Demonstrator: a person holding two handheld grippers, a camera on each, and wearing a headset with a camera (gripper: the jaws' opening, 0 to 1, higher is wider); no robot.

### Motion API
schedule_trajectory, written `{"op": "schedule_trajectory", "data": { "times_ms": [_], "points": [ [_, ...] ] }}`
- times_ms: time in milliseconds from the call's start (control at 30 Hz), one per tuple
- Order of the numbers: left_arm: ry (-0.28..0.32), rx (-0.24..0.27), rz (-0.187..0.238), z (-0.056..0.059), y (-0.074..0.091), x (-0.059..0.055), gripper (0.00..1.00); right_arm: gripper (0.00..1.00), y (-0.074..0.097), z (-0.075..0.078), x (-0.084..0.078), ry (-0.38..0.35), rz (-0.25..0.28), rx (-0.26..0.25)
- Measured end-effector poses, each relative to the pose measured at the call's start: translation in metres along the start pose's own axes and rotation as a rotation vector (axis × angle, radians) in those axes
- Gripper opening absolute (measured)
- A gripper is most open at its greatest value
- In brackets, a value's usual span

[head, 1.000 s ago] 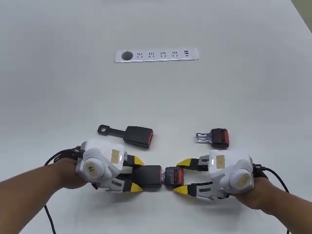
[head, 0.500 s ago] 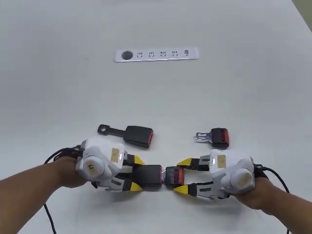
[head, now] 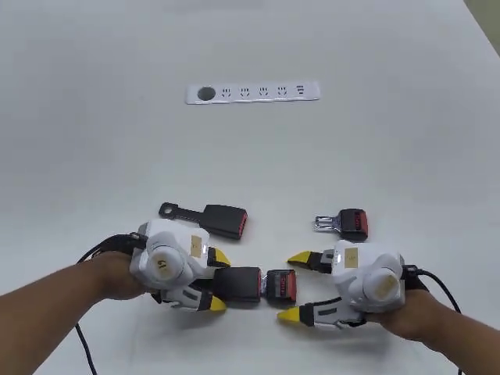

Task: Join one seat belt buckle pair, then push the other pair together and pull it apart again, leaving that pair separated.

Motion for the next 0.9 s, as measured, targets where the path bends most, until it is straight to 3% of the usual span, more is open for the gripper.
{"op": "schedule_trajectory", "data": {
  "times_ms": [67, 133, 300, 433, 567, 667, 900],
  "points": [
    [0.018, 0.024, 0.066, 0.001, 0.01, 0.011, 0.65, 0.77, 0.005, 0.002, 0.004, 0.011, 0.019, -0.021],
    [0.034, 0.045, 0.09, 0.001, 0.019, 0.016, 0.71, 0.79, 0.008, 0.002, 0.009, -0.002, 0.037, -0.024],
    [0.021, 0.116, 0.089, -0.01, 0.035, 0.017, 0.9, 0.79, 0.019, 0.007, 0.024, 0.005, 0.083, -0.056],
    [0.02, 0.149, 0.083, -0.022, 0.047, 0.014, 0.88, 0.78, 0.03, 0.015, 0.036, -0.043, 0.131, -0.057],
    [0.016, 0.181, 0.076, -0.039, 0.062, 0.012, 0.86, 0.77, 0.042, 0.028, 0.04, -0.012, 0.128, -0.085],
    [0.025, 0.202, 0.082, -0.053, 0.072, 0.013, 0.79, 0.77, 0.052, 0.038, 0.041, -0.005, 0.128, -0.087],
    [-0.005, 0.251, 0.091, -0.086, 0.081, 0.019, 0.79, 0.77, 0.076, 0.07, 0.034, -0.006, 0.092, -0.107]
  ]
}}
Point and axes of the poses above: the centre of the closed fingertips' face, and the gripper's own axes: y roughly backward along the fingers, z roughly to its right, x roughly out of its top, the point moved 1 cm from there along y, roughly backward along the fingers, and after that the axes turned 8 degrees about -y, right-handed, at the moved point
